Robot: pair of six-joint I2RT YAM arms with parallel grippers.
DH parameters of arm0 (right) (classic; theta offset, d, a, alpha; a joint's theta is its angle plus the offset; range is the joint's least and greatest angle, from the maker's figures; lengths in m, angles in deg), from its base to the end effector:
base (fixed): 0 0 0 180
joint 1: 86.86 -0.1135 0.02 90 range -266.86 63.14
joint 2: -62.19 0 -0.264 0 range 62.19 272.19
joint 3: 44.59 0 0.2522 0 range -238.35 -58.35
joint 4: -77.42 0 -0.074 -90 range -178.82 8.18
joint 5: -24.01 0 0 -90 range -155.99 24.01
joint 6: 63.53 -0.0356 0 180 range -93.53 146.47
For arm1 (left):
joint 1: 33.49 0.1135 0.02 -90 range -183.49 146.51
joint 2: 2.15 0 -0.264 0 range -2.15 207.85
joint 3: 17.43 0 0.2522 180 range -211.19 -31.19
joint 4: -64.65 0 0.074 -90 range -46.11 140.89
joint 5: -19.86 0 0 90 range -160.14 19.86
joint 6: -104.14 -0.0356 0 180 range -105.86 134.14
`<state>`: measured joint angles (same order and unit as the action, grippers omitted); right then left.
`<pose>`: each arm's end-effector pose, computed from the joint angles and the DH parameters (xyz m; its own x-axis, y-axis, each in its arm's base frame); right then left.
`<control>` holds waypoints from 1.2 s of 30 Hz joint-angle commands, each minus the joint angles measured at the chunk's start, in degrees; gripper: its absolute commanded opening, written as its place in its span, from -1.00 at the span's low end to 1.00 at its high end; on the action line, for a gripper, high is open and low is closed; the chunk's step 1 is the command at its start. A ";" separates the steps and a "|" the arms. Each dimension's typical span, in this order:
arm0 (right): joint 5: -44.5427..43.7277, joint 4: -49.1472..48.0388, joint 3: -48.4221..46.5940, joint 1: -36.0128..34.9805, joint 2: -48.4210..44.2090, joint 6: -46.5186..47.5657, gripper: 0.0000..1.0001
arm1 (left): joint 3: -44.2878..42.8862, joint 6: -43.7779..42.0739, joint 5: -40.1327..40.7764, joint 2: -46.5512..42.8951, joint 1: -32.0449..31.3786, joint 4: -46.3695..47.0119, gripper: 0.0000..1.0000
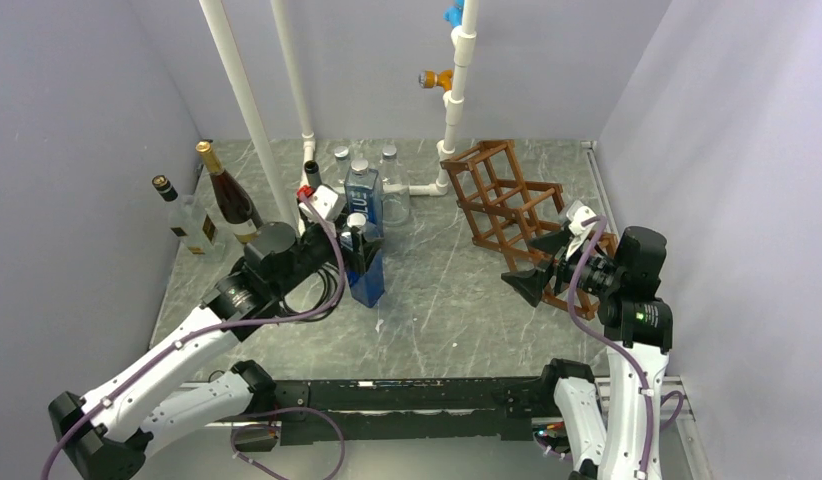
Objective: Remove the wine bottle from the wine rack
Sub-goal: Place the wine bottle at the center of the board, then reset both arms
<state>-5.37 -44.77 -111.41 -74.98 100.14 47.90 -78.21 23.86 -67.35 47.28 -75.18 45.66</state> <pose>0.1167 0.0072 0.3534 -0.2050 -0.1400 -0.9687 -0.7736 0.6294 0.0728 0.1536 -0.1345 0.3491 -0.2039 -0.0442 -0.9780 0.6025 0.7817 -0.1610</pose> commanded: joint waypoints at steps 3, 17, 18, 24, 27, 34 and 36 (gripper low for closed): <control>1.48 -2.36 0.66 0.59 -1.11 -0.88 0.99 | -5.44 -1.95 -8.20 -4.21 0.21 -1.08 0.99; -6.79 -7.39 0.47 1.04 -1.22 -8.88 1.00 | -12.94 -4.99 -4.74 -11.37 0.36 -14.35 0.99; -7.52 -8.00 0.64 1.11 -1.22 -9.70 1.00 | -13.71 -4.74 -3.59 -11.86 0.30 -15.68 0.99; -10.16 -9.06 0.20 1.52 -1.24 -11.48 1.00 | -14.33 -4.91 1.48 -16.63 0.32 -24.19 0.99; -10.70 -8.64 -1.07 1.97 -0.88 -11.17 1.00 | -12.97 -5.21 4.44 -19.79 0.32 -25.93 0.99; -11.18 -10.85 -0.82 2.74 -1.53 -15.80 1.00 | -9.43 -4.72 11.11 -25.60 0.31 -30.59 0.99; -12.36 -11.55 -0.27 2.90 -2.26 -17.56 1.00 | -8.27 -4.56 12.66 -26.66 0.30 -31.79 0.99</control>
<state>-15.57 -52.46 -110.99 -72.65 99.12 35.18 -88.51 19.34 -60.01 21.93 -75.18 17.68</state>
